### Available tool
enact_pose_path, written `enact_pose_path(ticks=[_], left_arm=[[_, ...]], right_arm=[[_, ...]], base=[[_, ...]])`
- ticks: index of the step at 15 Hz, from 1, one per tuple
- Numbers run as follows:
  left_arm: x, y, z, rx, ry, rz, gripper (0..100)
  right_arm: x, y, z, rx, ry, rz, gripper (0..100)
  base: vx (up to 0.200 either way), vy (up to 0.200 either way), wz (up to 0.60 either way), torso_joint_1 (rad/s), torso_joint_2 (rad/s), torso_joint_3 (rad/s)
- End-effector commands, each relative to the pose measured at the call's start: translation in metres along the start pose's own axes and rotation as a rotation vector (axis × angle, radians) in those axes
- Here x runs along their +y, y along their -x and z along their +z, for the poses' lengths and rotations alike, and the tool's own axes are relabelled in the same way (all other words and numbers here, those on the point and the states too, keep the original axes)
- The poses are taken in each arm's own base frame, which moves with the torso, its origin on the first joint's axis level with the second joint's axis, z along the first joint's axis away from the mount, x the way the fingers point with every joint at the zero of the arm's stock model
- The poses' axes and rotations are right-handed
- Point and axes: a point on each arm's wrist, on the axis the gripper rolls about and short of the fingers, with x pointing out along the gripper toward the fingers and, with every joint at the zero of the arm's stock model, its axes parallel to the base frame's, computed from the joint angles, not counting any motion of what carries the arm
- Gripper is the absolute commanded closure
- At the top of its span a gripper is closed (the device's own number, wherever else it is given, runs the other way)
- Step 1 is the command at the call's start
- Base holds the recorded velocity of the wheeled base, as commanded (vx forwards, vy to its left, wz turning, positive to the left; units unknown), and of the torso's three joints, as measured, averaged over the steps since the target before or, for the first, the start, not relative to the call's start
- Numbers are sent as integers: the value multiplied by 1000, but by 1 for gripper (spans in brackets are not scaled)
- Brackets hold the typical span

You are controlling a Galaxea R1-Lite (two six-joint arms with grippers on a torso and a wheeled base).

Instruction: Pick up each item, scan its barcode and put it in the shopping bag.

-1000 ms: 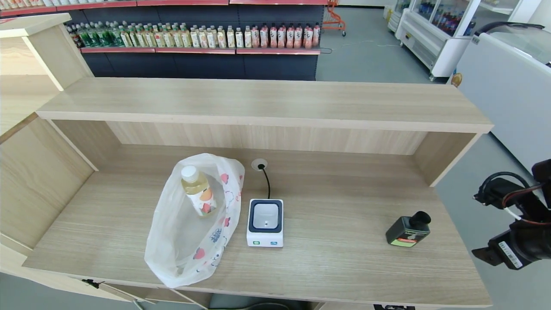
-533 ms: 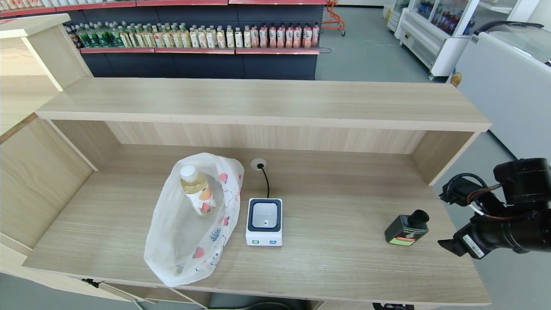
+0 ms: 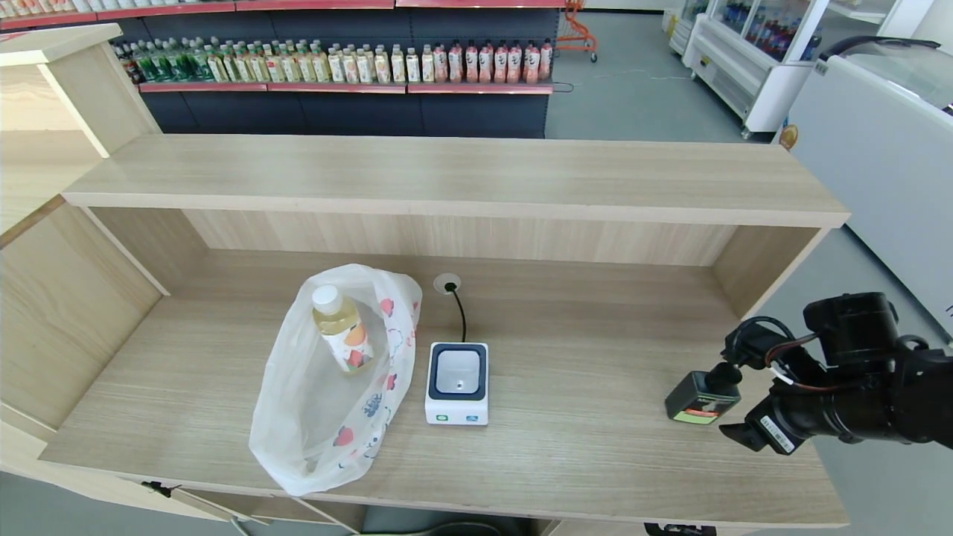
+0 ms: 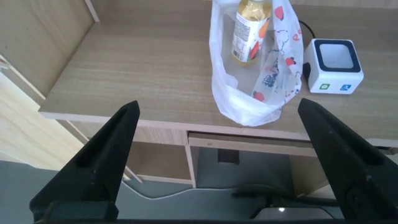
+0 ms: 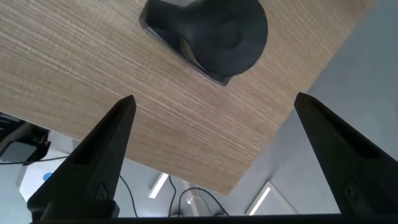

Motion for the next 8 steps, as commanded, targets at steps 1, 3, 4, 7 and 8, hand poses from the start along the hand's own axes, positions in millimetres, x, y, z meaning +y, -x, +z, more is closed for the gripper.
enact_pose_path(ticks=[1,3,4,7,8], left_arm=[[0,0,0,0,0,0,0],[0,0,0,0,0,0,0],[0,0,0,0,0,0,0],[0,0,0,0,0,0,0],[0,0,0,0,0,0,0]], right_arm=[[3,-11,-2,20,2,24,0],[4,-21,-1,-4,3,50,0],[5,-24,1,-21,4,60,0],[6,-32,4,-33,13,63,0],[6,-34,4,-28,13,64,100]], base=[[0,0,0,0,0,0],[0,0,0,0,0,0],[0,0,0,0,0,0],[0,0,0,0,0,0],[0,0,0,0,0,0]])
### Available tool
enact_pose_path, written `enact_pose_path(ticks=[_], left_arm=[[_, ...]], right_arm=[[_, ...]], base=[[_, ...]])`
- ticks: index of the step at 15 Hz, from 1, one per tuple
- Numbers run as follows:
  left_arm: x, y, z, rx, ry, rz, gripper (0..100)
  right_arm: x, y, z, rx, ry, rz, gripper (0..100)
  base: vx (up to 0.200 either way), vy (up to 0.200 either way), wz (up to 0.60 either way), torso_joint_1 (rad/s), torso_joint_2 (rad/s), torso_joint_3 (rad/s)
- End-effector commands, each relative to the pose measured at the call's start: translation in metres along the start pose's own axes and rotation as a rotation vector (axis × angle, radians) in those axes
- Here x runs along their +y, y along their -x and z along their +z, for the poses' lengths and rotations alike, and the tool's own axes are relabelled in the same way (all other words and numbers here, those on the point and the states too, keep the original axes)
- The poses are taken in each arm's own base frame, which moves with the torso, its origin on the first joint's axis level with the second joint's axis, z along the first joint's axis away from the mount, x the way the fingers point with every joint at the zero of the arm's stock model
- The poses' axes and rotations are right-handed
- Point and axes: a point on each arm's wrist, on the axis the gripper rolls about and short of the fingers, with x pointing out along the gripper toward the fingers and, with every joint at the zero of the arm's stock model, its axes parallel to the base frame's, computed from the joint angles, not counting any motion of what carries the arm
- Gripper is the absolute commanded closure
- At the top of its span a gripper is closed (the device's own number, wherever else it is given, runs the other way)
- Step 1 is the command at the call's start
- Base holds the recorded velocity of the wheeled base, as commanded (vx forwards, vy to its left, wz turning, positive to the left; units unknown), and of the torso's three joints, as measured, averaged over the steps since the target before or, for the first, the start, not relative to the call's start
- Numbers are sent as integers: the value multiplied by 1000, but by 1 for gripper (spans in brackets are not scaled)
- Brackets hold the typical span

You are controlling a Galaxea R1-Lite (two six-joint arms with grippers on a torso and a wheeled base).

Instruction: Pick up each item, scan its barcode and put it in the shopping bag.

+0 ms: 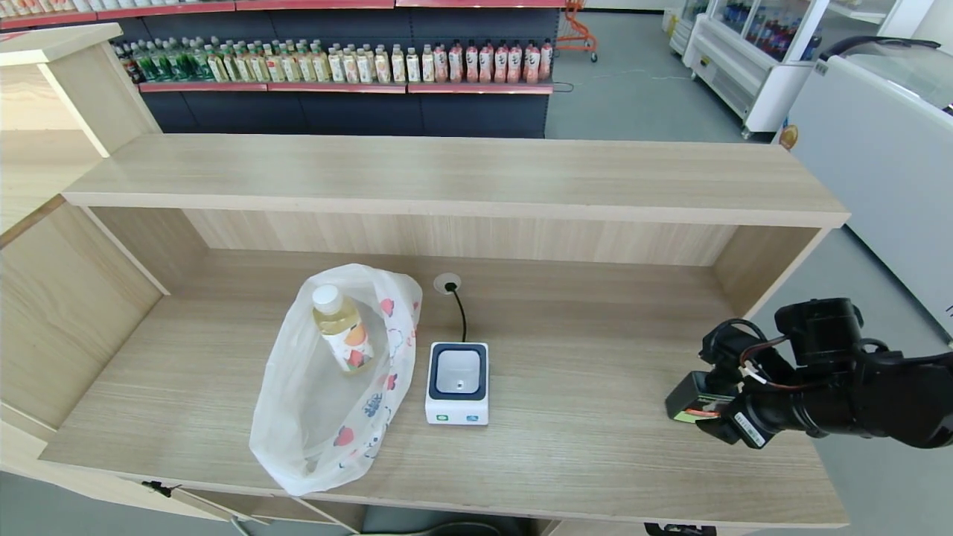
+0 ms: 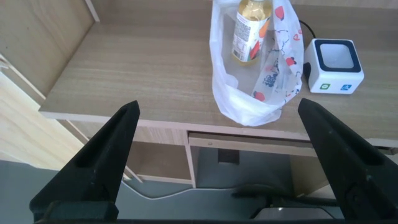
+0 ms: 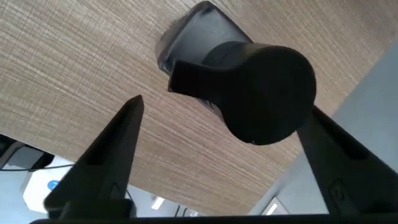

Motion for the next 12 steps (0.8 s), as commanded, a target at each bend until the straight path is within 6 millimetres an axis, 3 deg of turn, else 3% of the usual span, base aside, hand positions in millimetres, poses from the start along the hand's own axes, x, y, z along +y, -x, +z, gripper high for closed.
enact_pose_path(ticks=[1,7,11,12], left_arm=[[0,0,0,0,0,0,0],[0,0,0,0,0,0,0],[0,0,0,0,0,0,0],[0,0,0,0,0,0,0]], right_arm=[[2,-8,0,15,4,15,100],[7,-14,9,-36,23,29,100],[0,10,11,-79,38,-21,100],[-5,14,8,-81,58,-39,0]], base=[[0,0,0,0,0,0],[0,0,0,0,0,0],[0,0,0,0,0,0],[0,0,0,0,0,0]])
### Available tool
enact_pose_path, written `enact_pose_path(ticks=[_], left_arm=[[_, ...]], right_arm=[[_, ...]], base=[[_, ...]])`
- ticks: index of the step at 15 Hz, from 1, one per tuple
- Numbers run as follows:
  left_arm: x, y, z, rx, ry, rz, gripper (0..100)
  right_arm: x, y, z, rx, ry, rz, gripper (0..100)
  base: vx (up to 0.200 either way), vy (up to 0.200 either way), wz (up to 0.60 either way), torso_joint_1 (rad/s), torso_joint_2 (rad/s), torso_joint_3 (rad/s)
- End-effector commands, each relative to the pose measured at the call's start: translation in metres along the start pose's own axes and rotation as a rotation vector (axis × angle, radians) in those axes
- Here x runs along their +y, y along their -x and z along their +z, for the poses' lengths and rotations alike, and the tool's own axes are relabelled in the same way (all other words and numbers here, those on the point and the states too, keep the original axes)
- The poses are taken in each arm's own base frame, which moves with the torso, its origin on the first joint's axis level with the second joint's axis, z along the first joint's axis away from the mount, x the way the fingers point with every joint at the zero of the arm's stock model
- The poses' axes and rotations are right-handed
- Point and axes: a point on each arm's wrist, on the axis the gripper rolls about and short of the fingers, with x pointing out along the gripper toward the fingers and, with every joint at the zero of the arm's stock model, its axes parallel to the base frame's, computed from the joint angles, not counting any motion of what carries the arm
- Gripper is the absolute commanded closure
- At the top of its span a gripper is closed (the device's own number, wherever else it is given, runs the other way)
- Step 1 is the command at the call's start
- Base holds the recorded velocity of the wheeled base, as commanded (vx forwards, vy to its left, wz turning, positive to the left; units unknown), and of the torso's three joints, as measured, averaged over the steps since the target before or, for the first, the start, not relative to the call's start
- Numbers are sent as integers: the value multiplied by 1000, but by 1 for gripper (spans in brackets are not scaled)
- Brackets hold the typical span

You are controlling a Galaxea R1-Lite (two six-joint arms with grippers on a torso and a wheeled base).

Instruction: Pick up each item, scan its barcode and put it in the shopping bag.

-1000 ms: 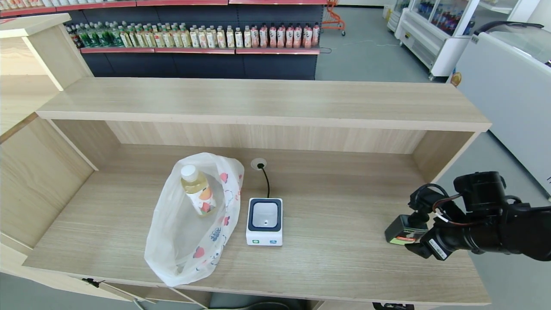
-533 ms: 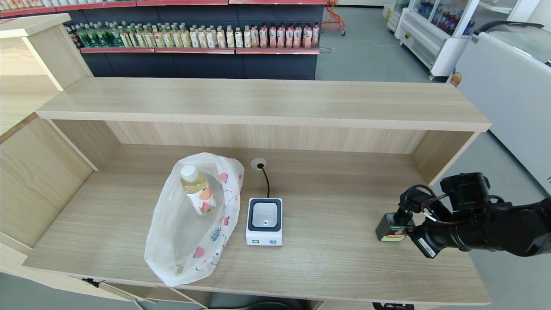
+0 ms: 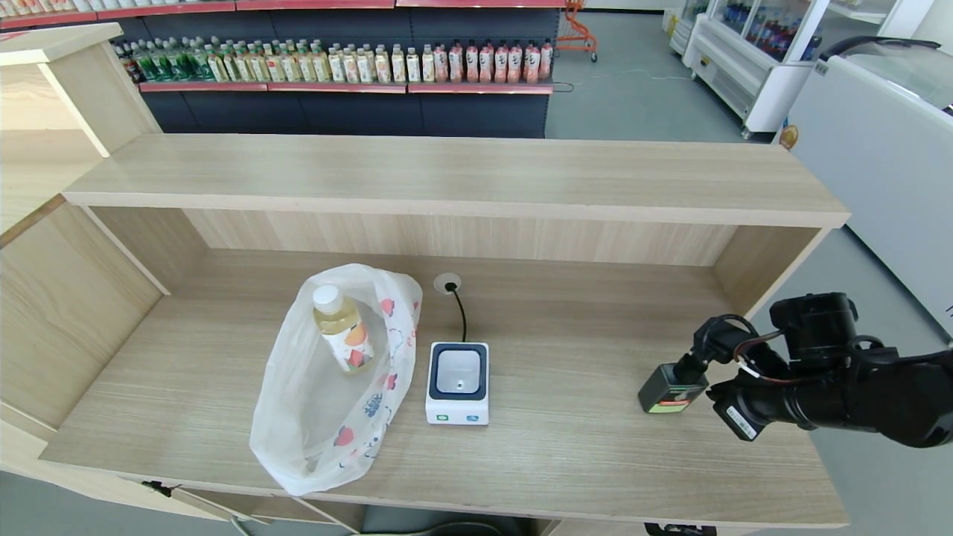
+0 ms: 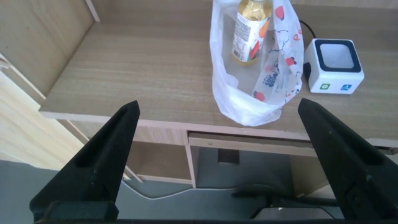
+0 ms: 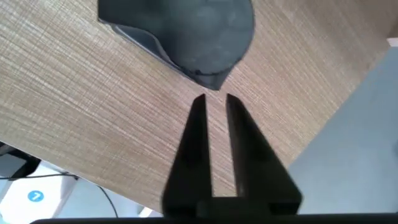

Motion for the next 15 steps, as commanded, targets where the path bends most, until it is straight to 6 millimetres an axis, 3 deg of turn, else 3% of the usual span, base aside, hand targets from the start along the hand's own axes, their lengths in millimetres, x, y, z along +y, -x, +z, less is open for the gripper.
enact_pose_path(ticks=[1,4,11,15], left_arm=[[0,0,0,0,0,0,0],[0,0,0,0,0,0,0],[0,0,0,0,0,0,0],[0,0,0,1,0,0,0]], right_arm=[[-9,12,0,-23,8,-37,0],[-10,8,1,-21,10,-34,0],[0,-41,30,-90,82,76,0],[11,-48,32,-82,96,110,0]], base=[[0,0,0,0,0,0],[0,0,0,0,0,0],[0,0,0,0,0,0],[0,0,0,0,0,0]])
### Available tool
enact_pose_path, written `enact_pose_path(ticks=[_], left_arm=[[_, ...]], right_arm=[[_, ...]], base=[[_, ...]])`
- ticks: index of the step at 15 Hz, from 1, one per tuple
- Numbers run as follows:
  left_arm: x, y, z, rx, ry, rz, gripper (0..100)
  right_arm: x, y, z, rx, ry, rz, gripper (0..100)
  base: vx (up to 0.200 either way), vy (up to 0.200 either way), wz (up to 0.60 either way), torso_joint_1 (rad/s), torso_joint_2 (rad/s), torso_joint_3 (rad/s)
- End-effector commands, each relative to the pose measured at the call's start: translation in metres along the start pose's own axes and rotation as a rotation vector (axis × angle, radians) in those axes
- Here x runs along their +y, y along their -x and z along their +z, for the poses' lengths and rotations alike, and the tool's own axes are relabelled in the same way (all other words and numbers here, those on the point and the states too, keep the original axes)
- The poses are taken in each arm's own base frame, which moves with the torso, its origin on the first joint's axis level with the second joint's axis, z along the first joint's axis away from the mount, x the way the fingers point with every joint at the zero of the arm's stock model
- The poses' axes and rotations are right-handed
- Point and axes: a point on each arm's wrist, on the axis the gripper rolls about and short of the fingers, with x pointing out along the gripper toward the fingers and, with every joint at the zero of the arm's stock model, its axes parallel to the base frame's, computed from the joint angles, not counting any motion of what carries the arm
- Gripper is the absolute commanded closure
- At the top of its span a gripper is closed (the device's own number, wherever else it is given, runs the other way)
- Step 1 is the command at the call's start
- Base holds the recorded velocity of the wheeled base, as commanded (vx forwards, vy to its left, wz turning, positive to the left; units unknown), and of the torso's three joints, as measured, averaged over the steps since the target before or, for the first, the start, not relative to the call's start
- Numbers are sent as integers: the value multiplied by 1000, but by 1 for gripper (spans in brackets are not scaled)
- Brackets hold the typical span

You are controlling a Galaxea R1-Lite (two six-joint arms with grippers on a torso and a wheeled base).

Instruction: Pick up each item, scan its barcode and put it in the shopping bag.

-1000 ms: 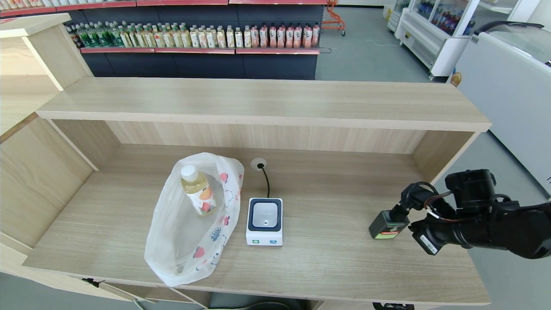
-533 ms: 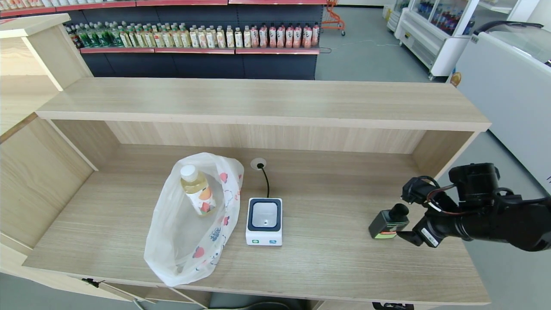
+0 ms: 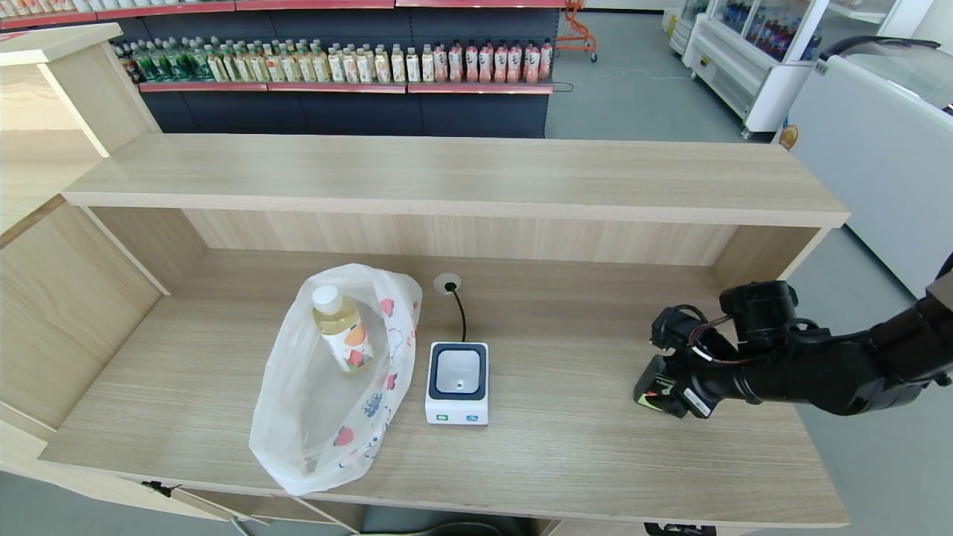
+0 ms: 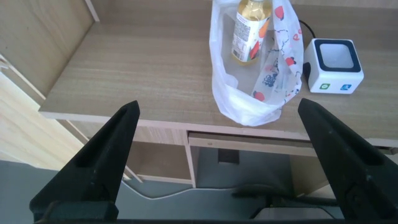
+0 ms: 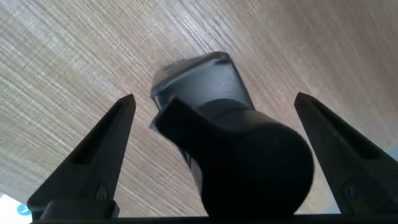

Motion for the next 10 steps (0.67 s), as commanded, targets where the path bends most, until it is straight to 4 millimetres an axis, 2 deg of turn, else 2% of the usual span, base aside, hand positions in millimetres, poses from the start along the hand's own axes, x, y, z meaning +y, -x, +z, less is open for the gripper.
enact_pose_path(ticks=[1,7,9,10], left_arm=[[0,0,0,0,0,0,0],[0,0,0,0,0,0,0],[0,0,0,0,0,0,0],[0,0,0,0,0,0,0]], right_arm=[[9,-6,4,-5,5,30,100],[13,-10,8,-54,6,54,100],[15,-4,5,-37,10,36,100],[15,8,7,-70,17,-1,100]], base=[[0,0,0,0,0,0],[0,0,0,0,0,0],[0,0,0,0,0,0],[0,0,0,0,0,0]])
